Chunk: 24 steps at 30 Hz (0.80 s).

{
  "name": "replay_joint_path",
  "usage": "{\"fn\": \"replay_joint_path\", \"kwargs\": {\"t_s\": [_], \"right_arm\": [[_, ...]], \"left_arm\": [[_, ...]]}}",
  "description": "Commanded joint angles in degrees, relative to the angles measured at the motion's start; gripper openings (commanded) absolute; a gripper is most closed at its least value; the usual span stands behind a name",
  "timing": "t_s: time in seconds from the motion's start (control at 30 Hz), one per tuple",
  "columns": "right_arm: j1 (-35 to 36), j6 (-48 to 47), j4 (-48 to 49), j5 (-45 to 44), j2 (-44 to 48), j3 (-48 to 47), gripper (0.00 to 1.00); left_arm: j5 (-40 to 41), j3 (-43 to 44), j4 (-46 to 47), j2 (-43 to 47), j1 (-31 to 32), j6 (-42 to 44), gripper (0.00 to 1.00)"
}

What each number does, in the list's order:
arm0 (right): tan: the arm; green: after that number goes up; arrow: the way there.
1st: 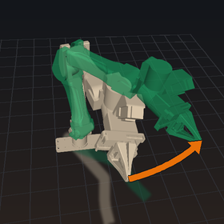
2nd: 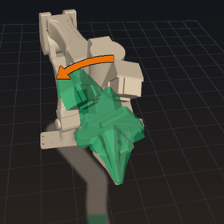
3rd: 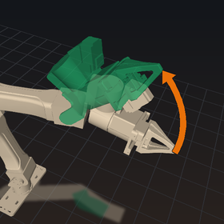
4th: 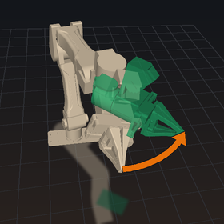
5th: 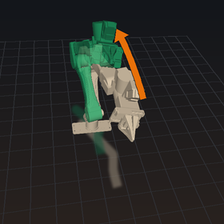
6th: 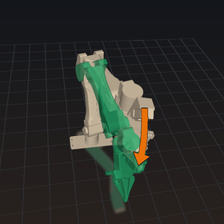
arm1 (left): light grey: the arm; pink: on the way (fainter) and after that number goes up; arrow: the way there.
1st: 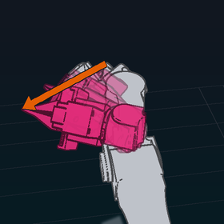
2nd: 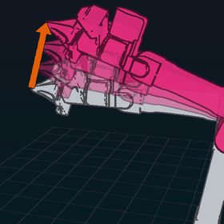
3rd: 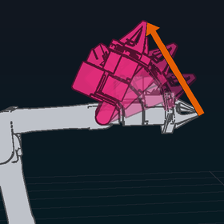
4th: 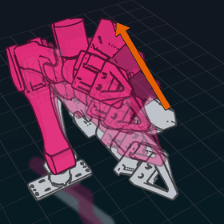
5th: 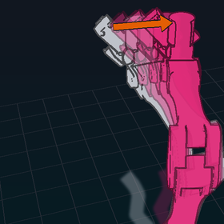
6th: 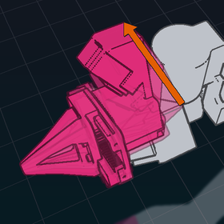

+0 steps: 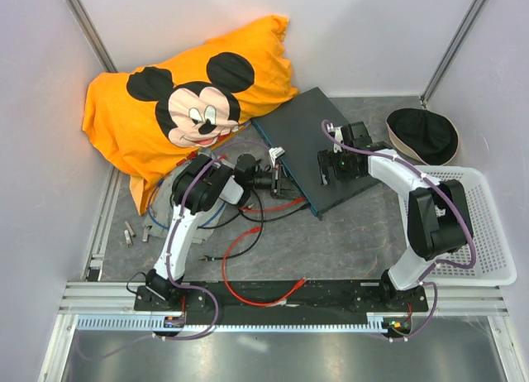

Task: Pull the plug from the switch port
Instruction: Pull the connector from the switch port.

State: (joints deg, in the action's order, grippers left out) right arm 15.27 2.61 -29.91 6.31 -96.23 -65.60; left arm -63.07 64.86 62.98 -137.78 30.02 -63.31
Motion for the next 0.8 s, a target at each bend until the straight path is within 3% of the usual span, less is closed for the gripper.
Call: {"fn": "replay_joint_path", "kwargs": {"t_s": [0.0,0.6,0.7,0.77], "right_arm": [[-0.1,-0.4,-0.9,0.4,-1.2,2.9,0.98],[-0.1,0.3,-1.2,1.4,0.5,4.6,0.98],[-0.1,0.6,-1.1,1.6,1.3,5.5,0.98],[-0.1,0.6,-0.9,1.8,1.4,5.3,0.98]], "left_arm": [[2.8,-4.7,32.4,-5.7,-1.6,-27.5,0.02],[5.7,-11.1,27.5,2.6,1.9,-15.8,0.02],[2.4,-12.7,22.9,6.2,0.7,-10.5,0.02],[-1.0,-12.7,17.6,11.0,0.4,-2.2,0.02]]}}
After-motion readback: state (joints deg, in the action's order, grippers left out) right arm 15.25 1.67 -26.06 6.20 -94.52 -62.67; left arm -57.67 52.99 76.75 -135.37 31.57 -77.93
